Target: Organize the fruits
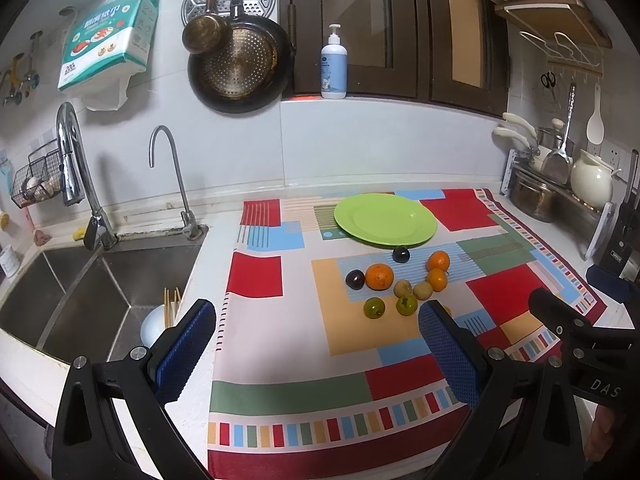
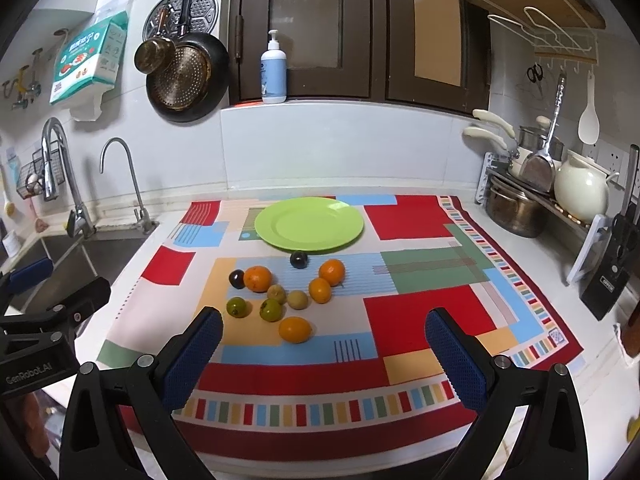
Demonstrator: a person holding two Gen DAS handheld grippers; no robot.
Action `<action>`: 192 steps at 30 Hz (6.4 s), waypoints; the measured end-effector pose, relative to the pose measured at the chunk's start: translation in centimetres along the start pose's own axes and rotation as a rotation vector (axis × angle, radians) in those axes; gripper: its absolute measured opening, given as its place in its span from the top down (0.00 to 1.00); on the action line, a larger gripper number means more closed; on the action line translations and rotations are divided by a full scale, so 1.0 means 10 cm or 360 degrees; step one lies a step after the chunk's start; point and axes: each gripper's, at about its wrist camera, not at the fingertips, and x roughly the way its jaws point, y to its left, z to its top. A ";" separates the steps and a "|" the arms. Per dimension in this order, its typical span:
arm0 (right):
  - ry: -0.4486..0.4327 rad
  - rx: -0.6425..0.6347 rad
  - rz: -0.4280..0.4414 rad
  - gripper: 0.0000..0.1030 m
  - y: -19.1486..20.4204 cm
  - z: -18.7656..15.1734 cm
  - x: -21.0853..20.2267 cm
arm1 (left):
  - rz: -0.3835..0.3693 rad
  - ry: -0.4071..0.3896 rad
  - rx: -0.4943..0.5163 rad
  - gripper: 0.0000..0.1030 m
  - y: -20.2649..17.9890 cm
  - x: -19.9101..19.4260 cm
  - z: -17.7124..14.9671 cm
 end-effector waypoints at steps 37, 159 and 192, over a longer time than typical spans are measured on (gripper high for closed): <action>0.0043 0.0014 -0.0027 0.01 0.03 0.02 0.08 | -0.0101 -0.0007 0.0094 0.04 -0.01 0.16 0.03; 0.0129 -0.0132 0.0463 0.60 -0.40 1.15 1.84 | -0.0341 0.0032 0.0232 0.73 -0.87 1.77 1.17; 0.0396 -0.0158 0.0460 0.60 -0.44 1.56 3.56 | -0.0387 0.0401 0.0239 0.73 -0.86 3.54 1.49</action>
